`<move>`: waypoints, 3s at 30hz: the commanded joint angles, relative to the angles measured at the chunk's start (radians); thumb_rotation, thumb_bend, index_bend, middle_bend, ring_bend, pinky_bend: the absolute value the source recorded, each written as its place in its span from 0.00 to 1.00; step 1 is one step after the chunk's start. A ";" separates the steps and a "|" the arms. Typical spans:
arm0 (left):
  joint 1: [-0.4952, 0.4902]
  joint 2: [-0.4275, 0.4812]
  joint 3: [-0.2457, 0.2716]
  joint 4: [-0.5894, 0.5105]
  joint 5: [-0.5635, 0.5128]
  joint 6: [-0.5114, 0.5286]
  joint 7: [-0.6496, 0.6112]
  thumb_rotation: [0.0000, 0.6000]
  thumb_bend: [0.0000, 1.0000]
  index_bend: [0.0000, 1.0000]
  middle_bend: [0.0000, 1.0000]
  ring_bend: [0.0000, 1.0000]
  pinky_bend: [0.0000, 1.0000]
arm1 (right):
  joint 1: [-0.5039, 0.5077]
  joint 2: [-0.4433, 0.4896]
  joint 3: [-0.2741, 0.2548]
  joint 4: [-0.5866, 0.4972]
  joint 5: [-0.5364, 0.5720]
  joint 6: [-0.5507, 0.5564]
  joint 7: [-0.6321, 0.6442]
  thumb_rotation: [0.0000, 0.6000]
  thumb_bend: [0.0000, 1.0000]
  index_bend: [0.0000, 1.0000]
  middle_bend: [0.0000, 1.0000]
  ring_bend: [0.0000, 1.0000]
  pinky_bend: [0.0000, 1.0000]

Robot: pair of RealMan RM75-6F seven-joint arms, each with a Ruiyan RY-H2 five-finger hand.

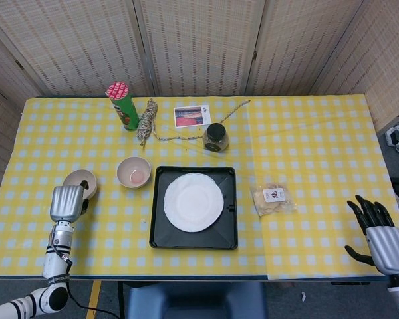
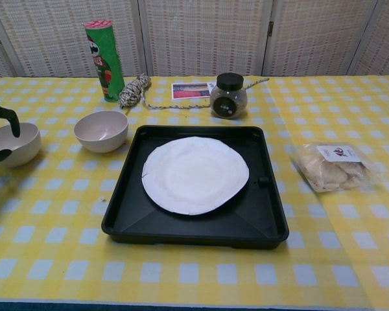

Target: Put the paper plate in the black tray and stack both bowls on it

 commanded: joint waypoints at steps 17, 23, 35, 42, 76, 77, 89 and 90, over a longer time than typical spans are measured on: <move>-0.022 0.000 0.011 0.040 -0.066 -0.055 -0.033 1.00 0.37 0.44 1.00 1.00 1.00 | -0.003 -0.001 -0.002 0.001 -0.004 0.012 -0.003 1.00 0.23 0.00 0.00 0.00 0.00; -0.023 -0.007 0.016 0.072 -0.066 -0.058 -0.063 1.00 0.37 0.52 1.00 1.00 1.00 | 0.000 -0.005 0.000 0.002 0.004 0.005 -0.010 1.00 0.23 0.00 0.00 0.00 0.00; -0.030 -0.038 0.026 0.134 -0.032 -0.054 -0.133 1.00 0.50 0.67 1.00 1.00 1.00 | 0.003 -0.011 0.002 0.004 0.010 0.000 -0.024 1.00 0.23 0.00 0.00 0.00 0.00; -0.026 -0.042 0.032 0.143 0.013 -0.020 -0.172 1.00 0.59 0.69 1.00 1.00 1.00 | 0.006 -0.012 0.000 0.002 0.009 -0.005 -0.029 1.00 0.23 0.00 0.00 0.00 0.00; -0.178 -0.224 0.049 -0.219 0.081 -0.013 0.300 1.00 0.59 0.69 1.00 1.00 1.00 | -0.015 0.019 -0.020 0.006 -0.041 0.049 0.052 1.00 0.23 0.00 0.00 0.00 0.00; -0.185 -0.233 0.047 -0.216 0.078 -0.018 0.306 1.00 0.59 0.69 1.00 1.00 1.00 | -0.016 0.020 -0.020 0.006 -0.040 0.049 0.055 1.00 0.23 0.00 0.00 0.00 0.00; -0.277 -0.359 0.015 -0.117 0.018 -0.070 0.365 1.00 0.60 0.69 1.00 1.00 1.00 | -0.014 0.030 -0.012 0.009 -0.019 0.039 0.081 1.00 0.23 0.00 0.00 0.00 0.00; -0.284 -0.368 0.009 -0.109 0.013 -0.072 0.365 1.00 0.60 0.69 1.00 1.00 1.00 | -0.014 0.030 -0.012 0.010 -0.018 0.036 0.083 1.00 0.23 0.00 0.00 0.00 0.00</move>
